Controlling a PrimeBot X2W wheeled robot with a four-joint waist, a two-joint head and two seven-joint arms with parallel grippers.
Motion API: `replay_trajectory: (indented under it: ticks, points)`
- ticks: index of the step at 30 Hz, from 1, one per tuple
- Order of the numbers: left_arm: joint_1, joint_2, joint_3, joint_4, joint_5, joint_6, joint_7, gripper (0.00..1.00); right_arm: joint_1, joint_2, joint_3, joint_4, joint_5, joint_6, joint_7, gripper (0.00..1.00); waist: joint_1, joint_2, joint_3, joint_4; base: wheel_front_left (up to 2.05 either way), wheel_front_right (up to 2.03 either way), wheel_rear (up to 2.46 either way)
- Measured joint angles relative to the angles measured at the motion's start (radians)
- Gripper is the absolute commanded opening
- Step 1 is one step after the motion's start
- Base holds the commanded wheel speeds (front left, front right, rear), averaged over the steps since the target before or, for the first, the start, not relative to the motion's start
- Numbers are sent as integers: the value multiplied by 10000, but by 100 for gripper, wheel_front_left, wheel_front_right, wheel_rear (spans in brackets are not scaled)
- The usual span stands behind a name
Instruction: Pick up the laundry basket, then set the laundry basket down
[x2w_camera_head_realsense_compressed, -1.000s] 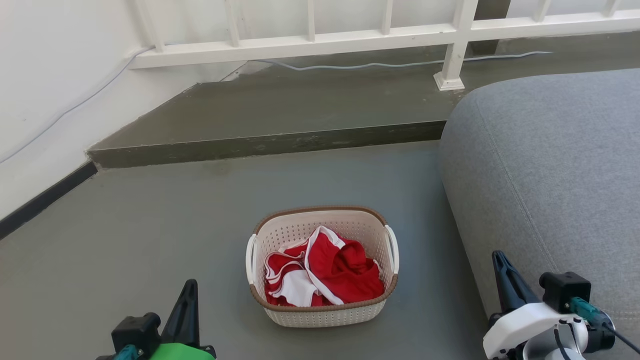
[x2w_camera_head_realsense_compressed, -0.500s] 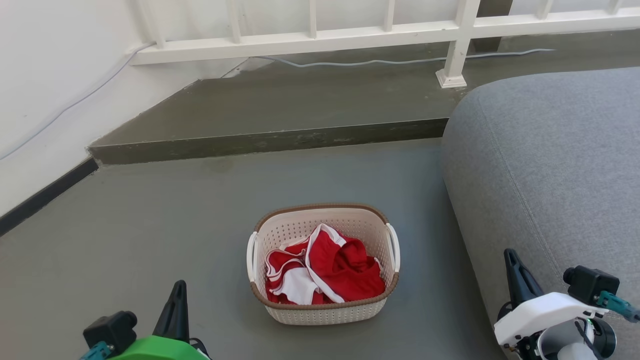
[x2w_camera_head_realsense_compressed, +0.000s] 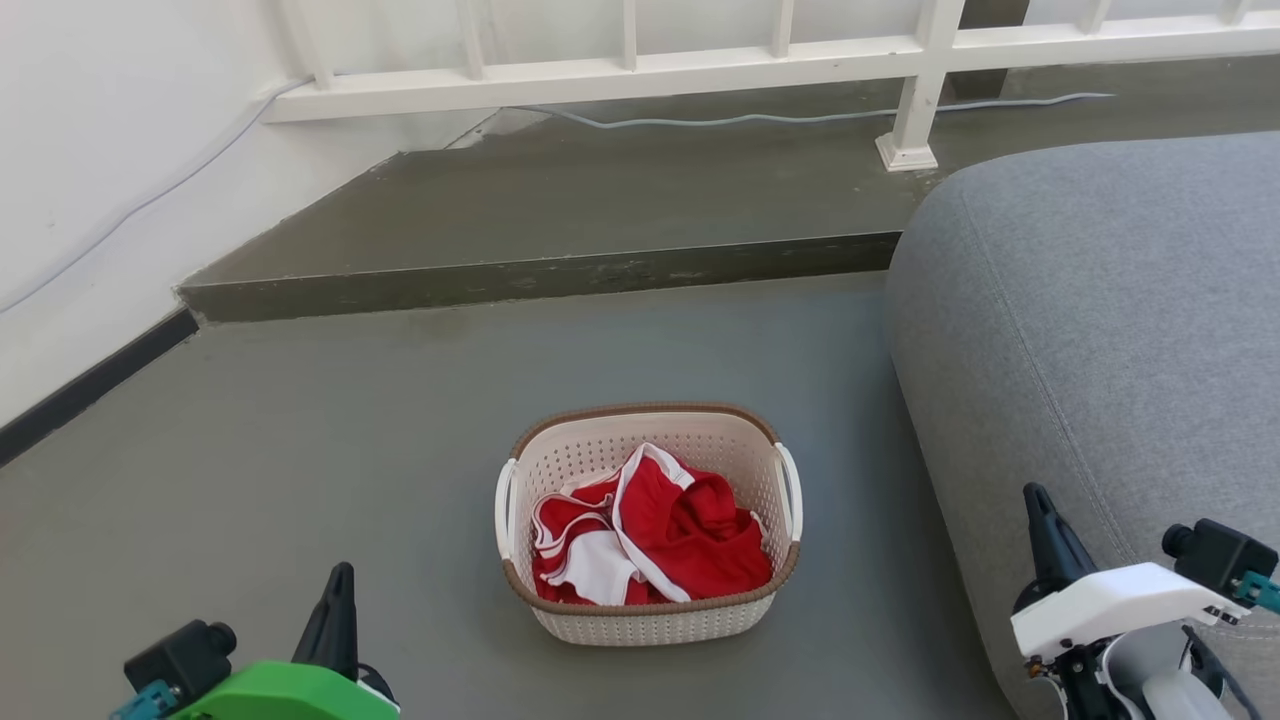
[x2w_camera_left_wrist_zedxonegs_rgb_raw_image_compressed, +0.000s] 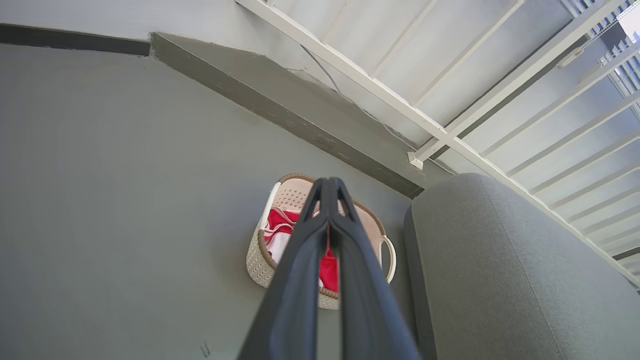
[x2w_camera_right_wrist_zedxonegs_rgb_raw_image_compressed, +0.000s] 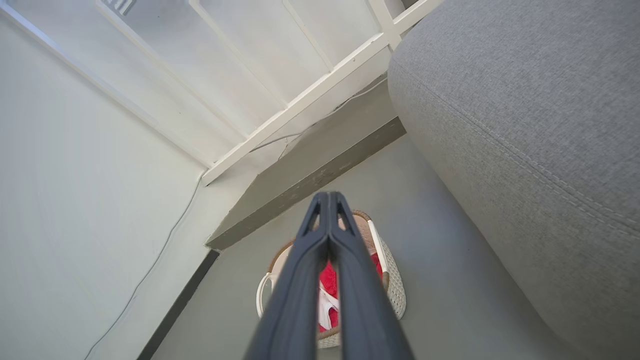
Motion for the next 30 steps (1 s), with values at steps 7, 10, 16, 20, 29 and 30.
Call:
replay_trajectory:
  ticks: [7, 10, 16, 20, 29, 30]
  points:
    - [-127, 0, 274, 52, -957, -115, 215, 0, -175, 29, -270, 33, 982, 171, 259, 0, 0, 0, 35, 22, 0, 0, 0]
    - [-157, 0, 332, 77, -1289, -140, 320, 0, -210, 46, -399, 40, 1369, 257, 351, 0, 0, 0, 49, 30, 0, 0, 0]
    - [-350, -2, 581, 144, -2088, -295, 529, 0, -253, 102, -610, 77, 2217, 362, 539, 0, 0, 0, 78, 49, 0, 0, 0]
    - [-423, -4, 660, 255, -2568, -318, 648, 0, -417, 155, -786, 105, 2759, 466, 654, 0, 0, 0, 97, 61, 0, 0, 0]
    - [-562, -23, 963, 374, -3720, -556, 922, 0, -505, 291, -1127, 192, 3986, 700, 899, 0, 0, 0, 140, 88, 0, 0, 0]
    - [-589, -25, 988, 382, -3843, -566, 972, 0, -556, 295, -1164, 203, 4128, 700, 970, 0, 0, 0, 144, 91, 0, 0, 0]
